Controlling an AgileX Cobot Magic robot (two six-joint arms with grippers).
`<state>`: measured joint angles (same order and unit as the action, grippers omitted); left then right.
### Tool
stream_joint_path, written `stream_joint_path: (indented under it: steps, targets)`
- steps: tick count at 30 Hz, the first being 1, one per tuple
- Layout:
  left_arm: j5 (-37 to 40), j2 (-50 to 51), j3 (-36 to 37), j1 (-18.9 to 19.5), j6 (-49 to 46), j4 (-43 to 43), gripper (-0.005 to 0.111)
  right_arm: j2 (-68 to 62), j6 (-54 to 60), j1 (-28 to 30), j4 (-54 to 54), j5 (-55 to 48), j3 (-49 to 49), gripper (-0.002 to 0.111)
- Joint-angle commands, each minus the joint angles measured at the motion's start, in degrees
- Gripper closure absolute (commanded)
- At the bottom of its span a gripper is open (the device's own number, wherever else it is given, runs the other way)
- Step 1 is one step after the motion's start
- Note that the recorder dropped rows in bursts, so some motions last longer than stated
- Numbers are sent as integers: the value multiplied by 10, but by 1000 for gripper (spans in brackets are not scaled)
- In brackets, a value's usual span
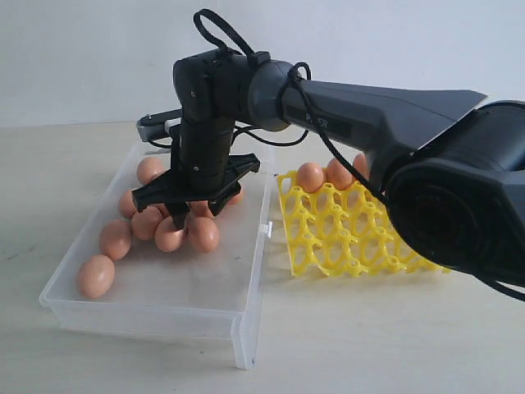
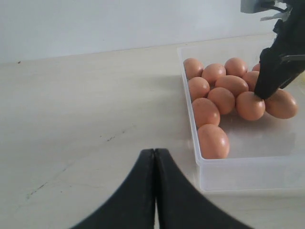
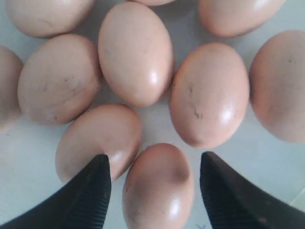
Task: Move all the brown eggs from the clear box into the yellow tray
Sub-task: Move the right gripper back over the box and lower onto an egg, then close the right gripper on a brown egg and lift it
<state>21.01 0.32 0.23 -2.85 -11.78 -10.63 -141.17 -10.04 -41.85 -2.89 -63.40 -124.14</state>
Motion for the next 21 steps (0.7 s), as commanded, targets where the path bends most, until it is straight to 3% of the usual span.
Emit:
stream_joint_path:
  steps: [1,11,13,14,15,21]
  targets:
    - [-6,-3,-2,1,0,-1,107,-25,-2,3,11,5,-4,54]
    - [-6,-3,-2,1,0,-1,107,-43,-2,3,5,22,-4,55]
    - [-6,-3,-2,1,0,-1,107,-42,11,3,2,15,-4,72]
    - [-6,-3,-2,1,0,-1,107,-37,27,3,2,8,-4,95]
    - [-6,-3,-2,1,0,-1,107,-29,41,3,-1,5,-4,108]
    - [-6,-3,-2,1,0,-1,107,43,58,-5,36,11,-3,108]
